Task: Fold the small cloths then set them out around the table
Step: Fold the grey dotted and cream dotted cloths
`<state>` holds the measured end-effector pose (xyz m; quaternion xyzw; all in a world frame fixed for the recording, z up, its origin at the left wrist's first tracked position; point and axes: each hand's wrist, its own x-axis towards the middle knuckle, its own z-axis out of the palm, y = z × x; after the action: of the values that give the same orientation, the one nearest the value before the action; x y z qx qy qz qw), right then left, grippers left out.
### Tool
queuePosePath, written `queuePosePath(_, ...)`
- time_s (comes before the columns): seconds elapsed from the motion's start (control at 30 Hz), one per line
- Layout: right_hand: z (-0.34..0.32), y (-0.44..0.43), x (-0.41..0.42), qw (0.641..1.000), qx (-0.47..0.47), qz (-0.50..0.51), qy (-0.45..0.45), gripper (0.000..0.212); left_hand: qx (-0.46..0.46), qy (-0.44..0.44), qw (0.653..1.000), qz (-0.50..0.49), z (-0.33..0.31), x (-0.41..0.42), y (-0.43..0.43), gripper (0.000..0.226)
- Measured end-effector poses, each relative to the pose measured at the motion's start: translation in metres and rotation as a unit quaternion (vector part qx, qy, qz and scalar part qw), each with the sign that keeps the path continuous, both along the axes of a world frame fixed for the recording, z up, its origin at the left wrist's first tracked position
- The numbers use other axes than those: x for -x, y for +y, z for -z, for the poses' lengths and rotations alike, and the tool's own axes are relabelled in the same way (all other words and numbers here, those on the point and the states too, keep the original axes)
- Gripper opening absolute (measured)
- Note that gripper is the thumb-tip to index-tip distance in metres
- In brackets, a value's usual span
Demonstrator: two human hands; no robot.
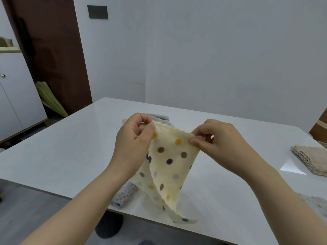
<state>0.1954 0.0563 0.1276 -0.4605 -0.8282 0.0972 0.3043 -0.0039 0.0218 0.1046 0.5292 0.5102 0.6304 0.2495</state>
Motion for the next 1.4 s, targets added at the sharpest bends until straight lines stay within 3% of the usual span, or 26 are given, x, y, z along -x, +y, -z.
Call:
queuePosePath(0.13,-0.003,-0.002,-0.002,0.991,0.072,-0.011,0.111,0.009,-0.014,0.006,1.0,-0.007,0.002,-0.001,0.002,0.015)
queuePosePath(0.27,-0.003,-0.002,0.0,0.948,0.165,-0.053,0.269,0.019,0.012,-0.04,0.999,0.013,0.005,-0.001,0.007,0.016)
queuePosePath(0.33,-0.001,-0.003,0.003,0.932,0.162,-0.047,0.319,0.018,0.021,-0.054,0.998,0.027,0.004,-0.004,0.006,0.016)
queuePosePath(0.47,0.001,-0.003,0.008,0.924,0.146,-0.04,0.352,0.016,0.043,-0.114,0.989,0.085,0.007,-0.005,0.005,0.023)
queuePosePath(0.57,0.0,-0.002,0.011,0.917,0.147,-0.042,0.37,0.015,0.078,-0.108,0.982,0.137,0.016,-0.003,0.002,0.045)
queuePosePath(0.8,0.01,0.004,0.005,0.899,0.145,0.011,0.414,0.015,0.15,-0.034,0.974,0.168,0.048,-0.005,-0.006,0.027)
queuePosePath(0.9,0.026,0.011,-0.003,0.895,0.154,0.059,0.414,0.019,0.168,-0.016,0.975,0.143,0.051,-0.004,0.0,0.037)
queuePosePath(1.0,0.051,0.024,-0.01,0.89,0.188,0.125,0.396,0.019,0.235,-0.014,0.959,0.159,0.059,-0.003,0.013,0.024)
queuePosePath(1.1,0.088,0.039,-0.017,0.856,0.272,0.19,0.397,0.021,0.291,0.018,0.949,0.117,0.076,-0.001,0.021,0.026)
queuePosePath(1.2,0.124,0.041,-0.027,0.832,0.339,0.232,0.372,0.034,0.269,0.103,0.957,0.04,0.087,-0.001,0.017,0.029)
queuePosePath(1.3,0.137,0.03,-0.034,0.859,0.348,0.244,0.284,0.055,0.241,0.134,0.96,0.041,0.09,-0.004,0.002,0.021)
queuePosePath(1.4,0.138,0.018,-0.036,0.916,0.271,0.234,0.182,0.067,0.219,0.145,0.964,0.044,0.095,-0.011,-0.019,0.012)
